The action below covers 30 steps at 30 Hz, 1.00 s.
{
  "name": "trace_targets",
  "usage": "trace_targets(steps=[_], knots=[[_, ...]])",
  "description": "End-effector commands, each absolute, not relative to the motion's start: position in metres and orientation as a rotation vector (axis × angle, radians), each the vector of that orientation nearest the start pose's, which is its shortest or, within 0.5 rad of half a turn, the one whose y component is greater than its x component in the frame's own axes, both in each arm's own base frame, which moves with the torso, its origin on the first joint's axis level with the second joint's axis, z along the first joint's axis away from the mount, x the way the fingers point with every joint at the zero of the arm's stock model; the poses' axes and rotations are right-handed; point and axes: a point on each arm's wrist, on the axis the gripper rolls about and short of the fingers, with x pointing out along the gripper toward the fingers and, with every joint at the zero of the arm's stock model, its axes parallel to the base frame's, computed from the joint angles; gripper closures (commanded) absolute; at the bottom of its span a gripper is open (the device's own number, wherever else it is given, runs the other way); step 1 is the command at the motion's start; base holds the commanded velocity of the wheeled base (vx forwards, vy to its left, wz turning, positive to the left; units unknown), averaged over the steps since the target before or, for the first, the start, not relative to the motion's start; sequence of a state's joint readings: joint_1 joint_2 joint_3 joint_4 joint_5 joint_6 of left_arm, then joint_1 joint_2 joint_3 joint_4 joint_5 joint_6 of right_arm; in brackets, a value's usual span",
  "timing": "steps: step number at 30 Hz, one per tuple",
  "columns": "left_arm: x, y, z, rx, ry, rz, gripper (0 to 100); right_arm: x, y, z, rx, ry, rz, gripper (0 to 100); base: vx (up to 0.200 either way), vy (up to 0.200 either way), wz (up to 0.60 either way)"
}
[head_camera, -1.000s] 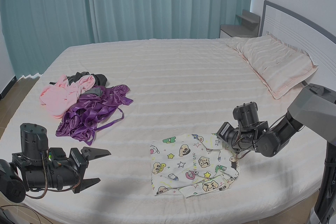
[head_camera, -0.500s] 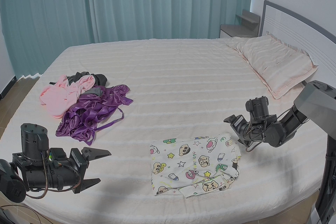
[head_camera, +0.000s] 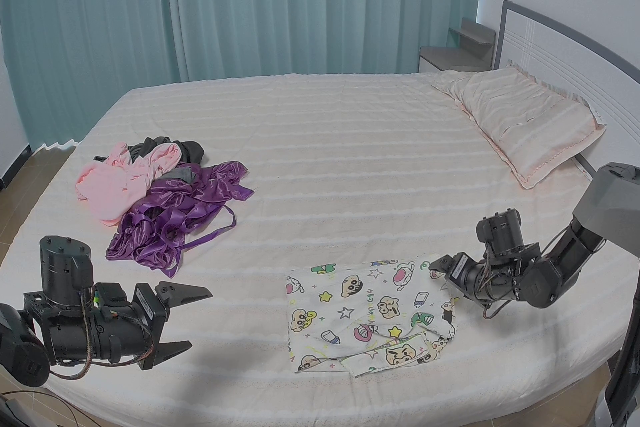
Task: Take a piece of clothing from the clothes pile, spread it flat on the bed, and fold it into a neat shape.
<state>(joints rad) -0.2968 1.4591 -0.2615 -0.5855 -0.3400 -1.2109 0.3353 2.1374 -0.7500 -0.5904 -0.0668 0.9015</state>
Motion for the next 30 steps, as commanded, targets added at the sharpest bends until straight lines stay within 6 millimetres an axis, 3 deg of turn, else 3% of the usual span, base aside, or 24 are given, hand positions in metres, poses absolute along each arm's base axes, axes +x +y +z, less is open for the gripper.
trace_targets(steps=[1,8,17,29,30], knots=[[0.172,-0.062,0.104,-1.140,0.924,-0.167,0,0.283,0.092,0.004,0.590,0.883,-0.108,0,0.000,0.000,0.00],[0.172,-0.063,0.104,-1.138,0.930,-0.170,0,0.264,0.096,-0.003,0.596,0.881,-0.019,0,0.000,0.000,0.00],[0.172,-0.064,0.103,-1.135,0.938,-0.173,0,0.269,0.109,-0.017,0.592,0.854,0.037,0,0.000,0.000,0.00],[0.172,-0.064,0.102,-1.134,0.940,-0.172,0,0.266,0.120,-0.018,0.584,0.832,0.088,0,0.000,0.000,0.00],[0.172,-0.064,0.103,-1.135,0.938,-0.173,0,0.266,0.119,-0.018,0.585,0.830,0.084,100,0.000,0.000,0.00]])
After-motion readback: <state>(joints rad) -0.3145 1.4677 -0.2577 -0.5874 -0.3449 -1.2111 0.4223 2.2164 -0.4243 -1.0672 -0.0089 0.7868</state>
